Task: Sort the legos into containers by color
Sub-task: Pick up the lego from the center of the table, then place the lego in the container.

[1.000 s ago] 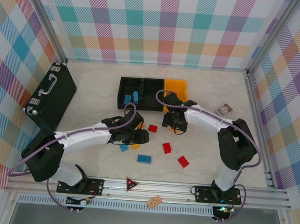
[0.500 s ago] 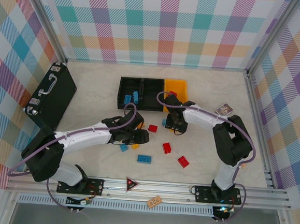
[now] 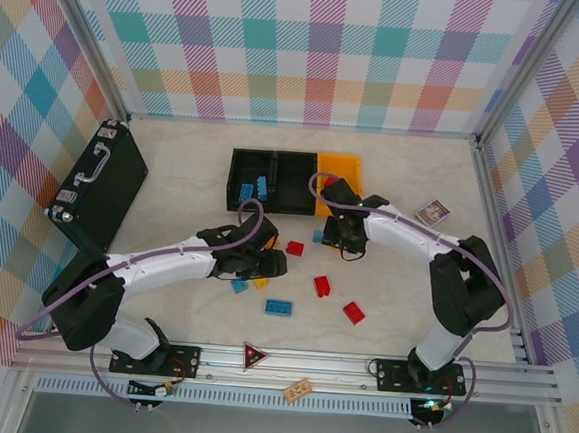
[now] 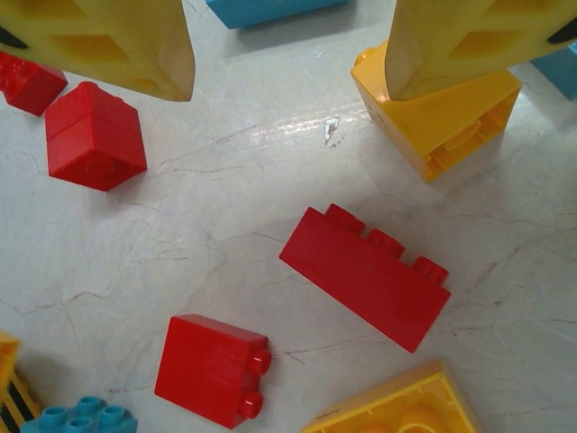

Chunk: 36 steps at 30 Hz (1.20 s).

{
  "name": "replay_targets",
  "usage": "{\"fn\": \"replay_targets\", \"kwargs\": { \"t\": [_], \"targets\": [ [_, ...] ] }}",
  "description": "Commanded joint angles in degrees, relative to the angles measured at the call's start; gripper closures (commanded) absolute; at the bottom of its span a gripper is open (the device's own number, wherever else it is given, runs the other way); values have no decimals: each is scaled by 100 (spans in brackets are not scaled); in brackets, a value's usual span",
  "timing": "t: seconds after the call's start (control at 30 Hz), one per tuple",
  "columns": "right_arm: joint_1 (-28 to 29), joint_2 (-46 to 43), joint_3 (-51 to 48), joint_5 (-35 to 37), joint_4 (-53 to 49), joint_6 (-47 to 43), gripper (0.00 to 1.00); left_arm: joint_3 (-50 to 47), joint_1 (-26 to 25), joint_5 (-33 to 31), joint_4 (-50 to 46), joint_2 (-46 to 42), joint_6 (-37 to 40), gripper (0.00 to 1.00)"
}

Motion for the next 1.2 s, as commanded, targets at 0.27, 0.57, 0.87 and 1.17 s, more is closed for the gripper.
{"fn": "replay_targets", "kwargs": {
  "t": [0.27,0.57,0.87,1.17],
  "targets": [
    [124,257,1328,-224,-300,-555,68,-175,-11,-744,-296,-776,-373,42],
    [159,1407,2937,-344,-537,-926,68,-402,69,-989,-634,-1317,-473,42],
    [159,2625,4411,-322,-974,-1138,67,-516,100,-1077,-826,-1557,-518,41],
    [124,3541,5479,-223,-1470,-1231,64,-591,112,-1137,-905,-1694,-525,42]
  ]
}}
